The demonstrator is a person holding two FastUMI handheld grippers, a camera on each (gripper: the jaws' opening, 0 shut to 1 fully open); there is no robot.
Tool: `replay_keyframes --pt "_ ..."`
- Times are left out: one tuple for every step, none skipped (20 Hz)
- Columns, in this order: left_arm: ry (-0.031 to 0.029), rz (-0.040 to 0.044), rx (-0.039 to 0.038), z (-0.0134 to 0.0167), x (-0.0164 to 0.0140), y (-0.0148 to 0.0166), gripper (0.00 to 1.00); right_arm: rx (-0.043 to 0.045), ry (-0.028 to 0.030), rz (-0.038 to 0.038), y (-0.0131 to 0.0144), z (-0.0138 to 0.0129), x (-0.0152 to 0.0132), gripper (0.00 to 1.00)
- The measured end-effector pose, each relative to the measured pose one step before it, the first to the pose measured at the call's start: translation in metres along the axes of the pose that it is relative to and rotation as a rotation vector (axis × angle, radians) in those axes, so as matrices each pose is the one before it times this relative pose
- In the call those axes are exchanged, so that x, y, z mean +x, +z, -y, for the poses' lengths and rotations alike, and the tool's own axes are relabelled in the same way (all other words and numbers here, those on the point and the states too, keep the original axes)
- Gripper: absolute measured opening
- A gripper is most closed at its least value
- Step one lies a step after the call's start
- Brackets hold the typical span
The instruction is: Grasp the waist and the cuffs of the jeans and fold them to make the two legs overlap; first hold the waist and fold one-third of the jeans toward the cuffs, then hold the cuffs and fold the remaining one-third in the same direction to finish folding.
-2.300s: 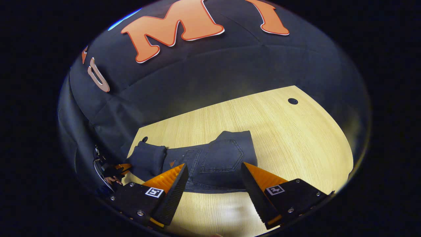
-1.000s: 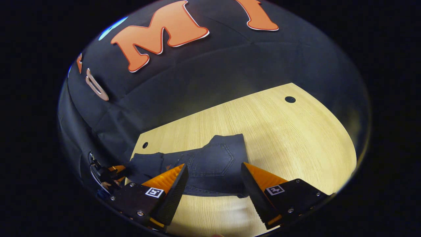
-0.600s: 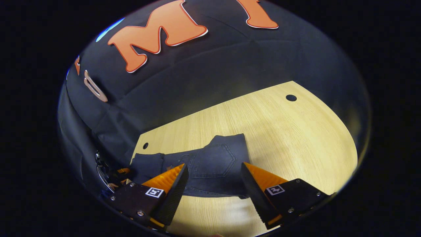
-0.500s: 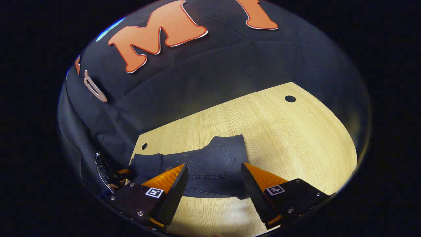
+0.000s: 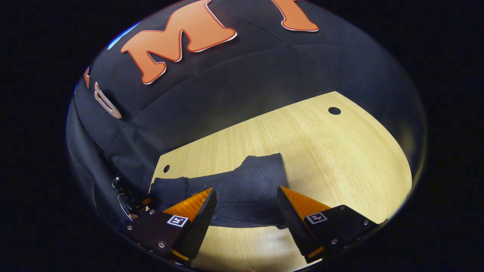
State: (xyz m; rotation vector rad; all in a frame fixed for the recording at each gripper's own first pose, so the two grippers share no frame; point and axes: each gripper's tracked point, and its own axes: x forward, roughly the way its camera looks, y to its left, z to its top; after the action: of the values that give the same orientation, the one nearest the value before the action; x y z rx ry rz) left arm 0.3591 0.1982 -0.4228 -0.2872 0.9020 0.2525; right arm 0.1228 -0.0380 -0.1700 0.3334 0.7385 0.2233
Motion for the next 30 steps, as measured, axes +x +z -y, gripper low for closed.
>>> replay_keyframes --pt "-0.01642 -0.01221 0.01025 0.00901 -0.00478 0.00314 0.24 -0.00401 -0.00306 0.00096 -0.00067 -0.00014 -0.00004 0.97" --pt "-0.01552 -0.00245 -0.01052 0.01198 -0.00161 0.00345 0.16 -0.00467 0.00247 0.00023 0.00045 -0.00069 -0.00084 0.98" --pt "-0.01270 0.01906 -0.02111 0.00130 -0.02004 0.00926 0.12 -0.00332 -0.00729 0.00354 0.00052 0.00373 -0.00168 0.97" --pt "-0.05012 0.02589 -0.02817 0.00616 -0.01663 0.01664 0.07 0.00006 -0.00405 0.00349 0.00113 0.00192 -0.00125 0.97" --pt "-0.03332 0.05330 -0.01088 0.00557 -0.01402 0.02089 0.07 0.00222 -0.00398 0.00393 0.00090 0.00246 -0.00195 0.97" --pt "-0.02650 0.01900 0.01145 0.01427 -0.01342 0.01727 0.07 0.00467 0.00237 0.00943 0.00286 0.00075 -0.00054 0.98" --pt "-0.01323 0.04153 0.00811 0.01041 -0.01633 0.01513 0.07 0.00648 0.00528 0.01018 0.00363 -0.00075 -0.00076 0.97" --pt "-0.02368 0.01440 -0.00339 0.01123 -0.01490 0.00331 0.07 0.00839 0.00296 0.00660 0.00258 0.00042 -0.00072 0.97" --pt "-0.01331 0.01093 -0.00662 -0.00095 -0.00920 0.00942 0.07 0.00237 0.00742 0.00339 0.00017 -0.00055 -0.00076 0.97" --pt "-0.03053 0.01881 -0.01295 0.01684 -0.00441 0.00180 0.07 -0.00343 0.00398 0.00121 0.00017 -0.00135 -0.00004 0.97" --pt "-0.03763 0.02314 -0.02126 0.01622 -0.01655 0.01145 0.07 -0.00555 0.00711 -0.00202 -0.00091 -0.00092 -0.00020 0.97" --pt "-0.02498 0.02139 -0.00195 0.01458 -0.01075 0.00890 0.07 -0.00697 0.00335 -0.00122 -0.00094 -0.00018 -0.00059 0.97" --pt "-0.02352 0.01074 0.00293 0.01089 -0.00009 0.00164 0.07 -0.00648 0.00695 0.00322 0.00086 -0.00172 -0.00111 0.97" --pt "-0.03565 0.02236 0.00635 0.01884 -0.00570 0.00941 0.07 -0.00859 0.00764 0.00381 0.00008 -0.00110 -0.00131 0.97" --pt "-0.01570 0.00701 0.00952 0.01371 -0.00386 0.00548 0.07 -0.00995 0.00379 0.00604 0.00154 -0.00041 -0.00165 0.97" --pt "-0.02635 0.01219 0.00733 0.01577 -0.00427 0.00639 0.07 -0.01297 0.00235 0.00842 0.00258 0.00034 -0.00167 0.97" --pt "-0.01876 0.00950 0.00724 0.01658 -0.00434 0.00739 0.07 -0.01485 -0.00402 0.01171 0.00344 0.00180 -0.00179 0.97" --pt "-0.01950 0.01102 0.01109 0.01697 -0.00304 0.00686 0.09 -0.01367 -0.00043 0.01214 0.00325 0.00199 -0.00278 0.98" --pt "-0.01236 0.00482 0.01036 0.01372 -0.00258 0.00351 0.07 -0.01149 -0.00131 0.01116 0.00345 0.00183 -0.00227 0.98" --pt "-0.02018 0.00196 0.00762 0.01615 -0.00204 0.00414 0.07 -0.01077 0.00416 0.01229 0.00330 0.00125 -0.00262 0.98" --pt "-0.01594 0.00757 0.01186 0.01582 -0.00334 0.00380 0.07 -0.00859 0.00051 0.01152 0.00359 0.00197 -0.00181 0.98" --pt "-0.02176 -0.00245 0.00815 0.01723 -0.00141 0.00229 0.07 -0.00575 0.00532 0.00981 0.00355 0.00159 -0.00198 0.98" --pt "-0.01668 0.00372 0.00734 0.01833 0.00015 0.00197 0.07 -0.00327 0.00359 0.00795 0.00268 0.00071 -0.00146 0.98" --pt "-0.02554 -0.00366 0.00139 0.02078 0.00059 0.00374 0.07 -0.00212 0.00530 0.00911 0.00224 0.00081 -0.00014 0.98" --pt "-0.01901 -0.00029 0.00493 0.01558 -0.00197 0.00022 0.07 -0.00228 0.00325 0.00720 0.00234 0.00109 -0.00085 0.98" --pt "-0.01713 -0.00470 0.01006 0.01810 0.00260 0.00118 0.07 -0.00192 0.00299 0.00724 0.00237 0.00221 -0.00026 0.98" --pt "-0.01860 -0.00265 0.01197 0.01854 0.00197 -0.00002 0.07 -0.00395 0.00481 0.00498 0.00087 0.00134 -0.00075 0.98" --pt "-0.01961 -0.00808 0.01364 0.01876 0.00548 -0.00044 0.07 -0.00467 0.00131 0.00493 0.00084 0.00212 -0.00093 0.98" --pt "-0.01549 -0.00626 0.01890 0.01627 0.00295 -0.00277 0.07 -0.00830 0.00272 0.00156 0.00053 0.00297 -0.00155 0.98" --pt "-0.01617 -0.01249 0.01501 0.01876 0.00536 -0.00224 0.07 -0.00988 -0.00198 0.00350 0.00180 0.00337 -0.00040 0.98"
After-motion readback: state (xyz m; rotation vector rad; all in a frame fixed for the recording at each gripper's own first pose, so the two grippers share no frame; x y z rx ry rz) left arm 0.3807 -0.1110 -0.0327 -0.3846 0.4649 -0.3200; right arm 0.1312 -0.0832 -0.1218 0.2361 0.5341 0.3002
